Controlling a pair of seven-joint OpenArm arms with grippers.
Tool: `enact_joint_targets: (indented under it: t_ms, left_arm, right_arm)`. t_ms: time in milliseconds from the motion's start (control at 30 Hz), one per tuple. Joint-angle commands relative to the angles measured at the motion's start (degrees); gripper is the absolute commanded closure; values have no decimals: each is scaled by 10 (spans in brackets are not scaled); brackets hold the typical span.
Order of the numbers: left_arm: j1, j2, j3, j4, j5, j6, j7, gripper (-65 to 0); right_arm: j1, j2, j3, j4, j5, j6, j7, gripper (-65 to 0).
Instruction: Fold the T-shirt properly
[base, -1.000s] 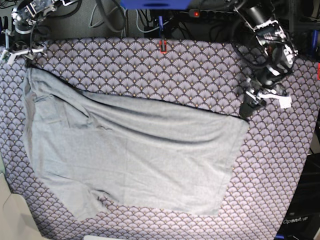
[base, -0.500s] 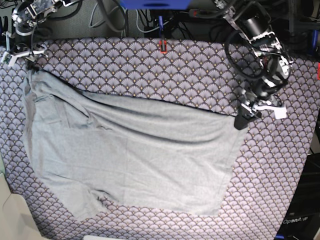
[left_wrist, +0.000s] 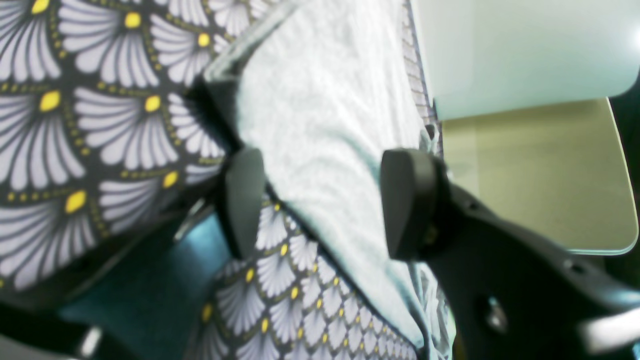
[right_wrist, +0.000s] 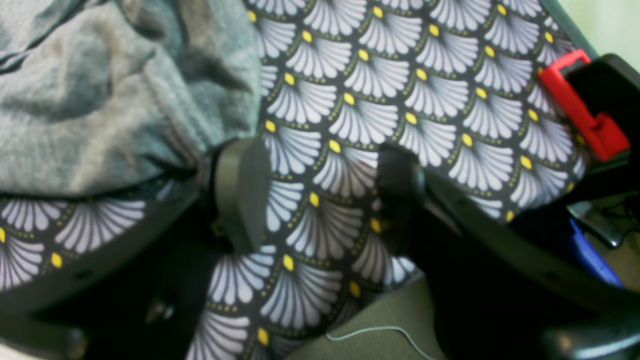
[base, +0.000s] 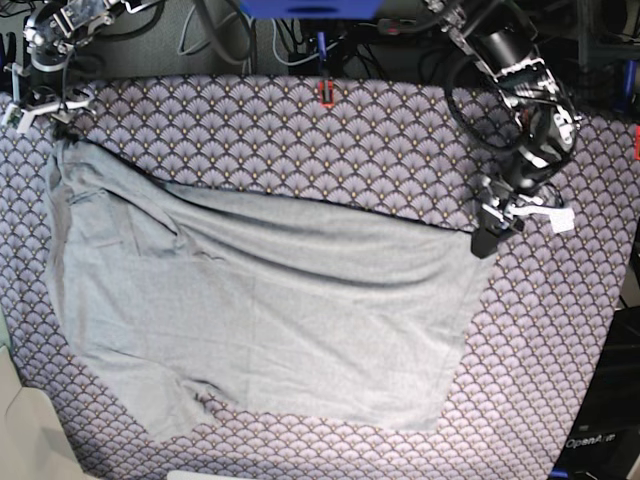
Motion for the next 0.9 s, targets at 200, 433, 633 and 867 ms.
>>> enact_joint_targets:
  t_ms: [200,433,633,867]
  left_arm:
    - [8,-4,-30,8,-10,72,-36,-365]
    - [2,-4,-32,7,-9,79,-41,-365]
    - [-18,3,-32,7,-6,108,-41,-365]
    - [-38,13,-31,12,-6,174,-41,-365]
  right_arm:
    - [2,7,-1,5,-1,2,-2,-363]
    - [2,7,-1,5,-1,2,-2,-363]
    - [2,7,-1,5,-1,2,-2,-363]
    - [2,7,0,5,-1,2,-2,-363]
